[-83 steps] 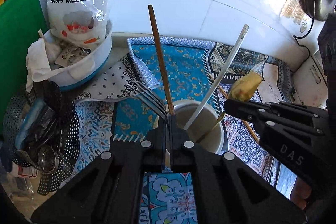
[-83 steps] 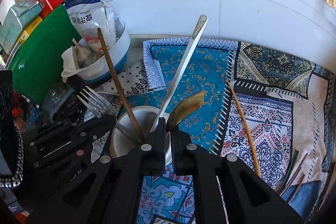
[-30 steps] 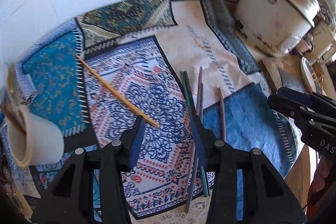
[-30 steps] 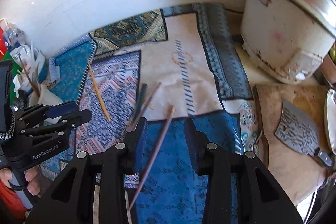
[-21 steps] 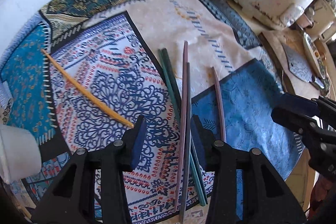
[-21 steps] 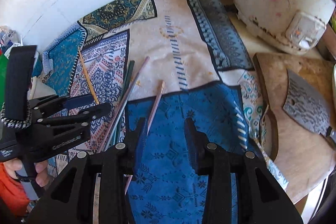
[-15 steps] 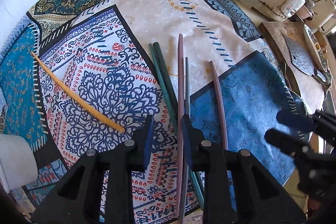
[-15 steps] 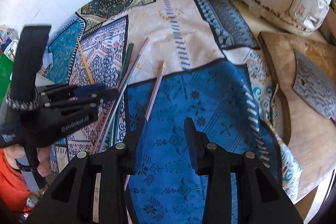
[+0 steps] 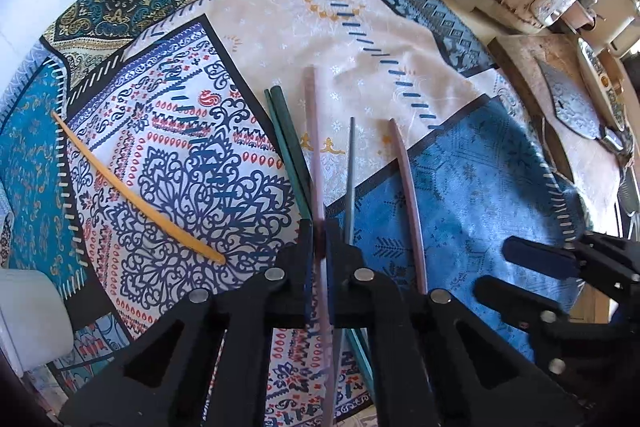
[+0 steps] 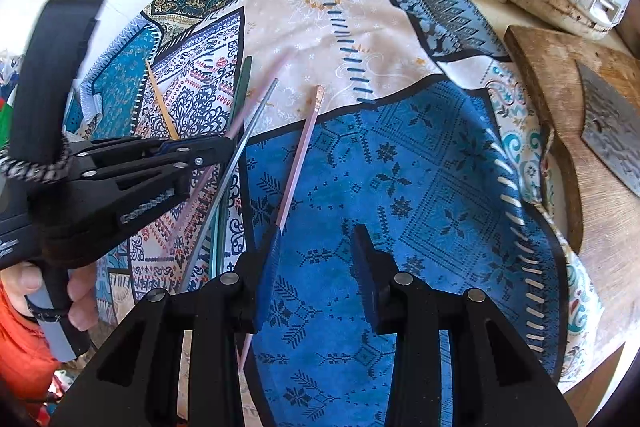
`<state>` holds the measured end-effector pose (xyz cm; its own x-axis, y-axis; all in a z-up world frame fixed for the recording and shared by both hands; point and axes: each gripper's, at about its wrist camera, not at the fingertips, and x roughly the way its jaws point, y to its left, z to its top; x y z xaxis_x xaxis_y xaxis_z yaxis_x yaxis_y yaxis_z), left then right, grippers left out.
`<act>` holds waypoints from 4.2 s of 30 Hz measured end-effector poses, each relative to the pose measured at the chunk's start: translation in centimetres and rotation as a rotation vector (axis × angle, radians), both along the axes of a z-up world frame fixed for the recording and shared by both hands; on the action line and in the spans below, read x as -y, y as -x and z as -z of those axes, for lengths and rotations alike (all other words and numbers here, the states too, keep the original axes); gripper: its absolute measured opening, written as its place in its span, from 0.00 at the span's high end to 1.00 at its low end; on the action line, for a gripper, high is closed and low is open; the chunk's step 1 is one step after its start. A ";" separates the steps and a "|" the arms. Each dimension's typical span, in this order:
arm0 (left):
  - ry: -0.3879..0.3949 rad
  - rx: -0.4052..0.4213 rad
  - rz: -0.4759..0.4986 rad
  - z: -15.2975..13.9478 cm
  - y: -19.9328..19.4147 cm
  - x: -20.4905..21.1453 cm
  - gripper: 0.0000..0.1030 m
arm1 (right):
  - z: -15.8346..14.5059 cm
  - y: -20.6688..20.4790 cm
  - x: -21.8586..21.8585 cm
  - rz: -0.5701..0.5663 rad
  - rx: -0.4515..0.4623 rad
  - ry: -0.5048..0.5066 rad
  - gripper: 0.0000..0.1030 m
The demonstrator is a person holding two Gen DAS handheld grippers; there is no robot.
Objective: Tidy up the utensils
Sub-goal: 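Grasp a pink chopstick with the left tool while the right tool grasps another pink chopstick, then lift both pink chopsticks off the mat toward the white cup, then insert both pink chopsticks into the white cup and open both tools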
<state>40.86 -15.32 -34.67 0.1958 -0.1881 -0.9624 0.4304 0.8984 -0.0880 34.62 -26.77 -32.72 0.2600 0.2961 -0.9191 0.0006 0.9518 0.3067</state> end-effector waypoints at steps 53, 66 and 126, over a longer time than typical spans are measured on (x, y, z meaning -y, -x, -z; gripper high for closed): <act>0.072 0.013 -0.025 -4.9 2.0 -4.7 0.96 | -0.2 -1.9 -2.6 -0.027 0.050 -0.029 0.97; 0.148 0.158 -0.131 -10.1 4.9 -9.3 0.96 | 0.6 -2.3 -3.8 -0.060 0.029 0.103 0.98; 0.230 0.699 -0.550 -24.0 8.4 -29.2 0.97 | -22.6 -2.3 -17.6 -0.201 0.621 -0.017 0.96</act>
<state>32.43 13.85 -10.63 0.8378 -0.0682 -0.5417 -0.0300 0.9849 -0.1704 36.91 -9.13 -10.13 0.6790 0.4080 -0.6104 -0.3595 0.9096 0.2081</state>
